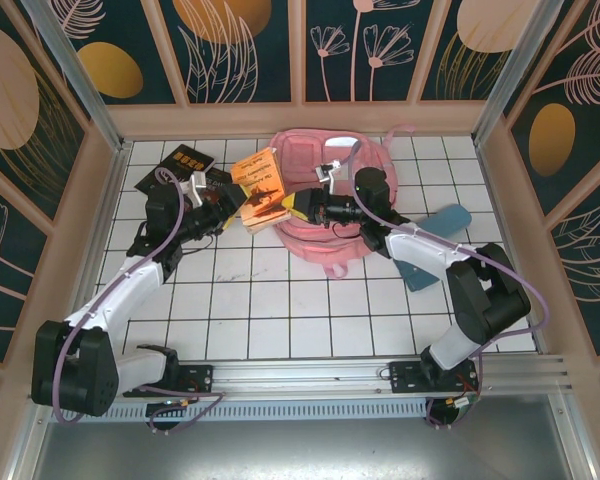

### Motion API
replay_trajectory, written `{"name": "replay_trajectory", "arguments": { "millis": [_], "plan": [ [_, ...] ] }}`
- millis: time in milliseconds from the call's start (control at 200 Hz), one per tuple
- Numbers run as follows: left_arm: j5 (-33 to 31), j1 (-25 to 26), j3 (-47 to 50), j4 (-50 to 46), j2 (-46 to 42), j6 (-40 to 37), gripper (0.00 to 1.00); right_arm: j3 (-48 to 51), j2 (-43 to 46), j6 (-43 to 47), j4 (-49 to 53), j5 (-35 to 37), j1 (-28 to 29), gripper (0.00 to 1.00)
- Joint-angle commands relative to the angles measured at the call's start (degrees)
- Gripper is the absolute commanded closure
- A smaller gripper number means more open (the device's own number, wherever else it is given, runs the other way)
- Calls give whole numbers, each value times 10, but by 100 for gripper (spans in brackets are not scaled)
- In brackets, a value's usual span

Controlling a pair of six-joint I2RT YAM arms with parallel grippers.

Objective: Pack the student bag

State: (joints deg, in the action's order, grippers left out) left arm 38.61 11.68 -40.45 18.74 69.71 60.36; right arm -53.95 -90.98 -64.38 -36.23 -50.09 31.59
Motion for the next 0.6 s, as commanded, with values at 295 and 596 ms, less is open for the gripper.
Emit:
{"name": "replay_trajectory", "arguments": {
  "millis": [295, 596],
  "plan": [
    [77, 24, -19, 171, 72, 92, 1, 0, 15, -84, -149, -41, -21, 90],
    [95, 33, -32, 277, 97, 138, 13, 20, 14, -126, -189, -48, -36, 90]
  ]
}}
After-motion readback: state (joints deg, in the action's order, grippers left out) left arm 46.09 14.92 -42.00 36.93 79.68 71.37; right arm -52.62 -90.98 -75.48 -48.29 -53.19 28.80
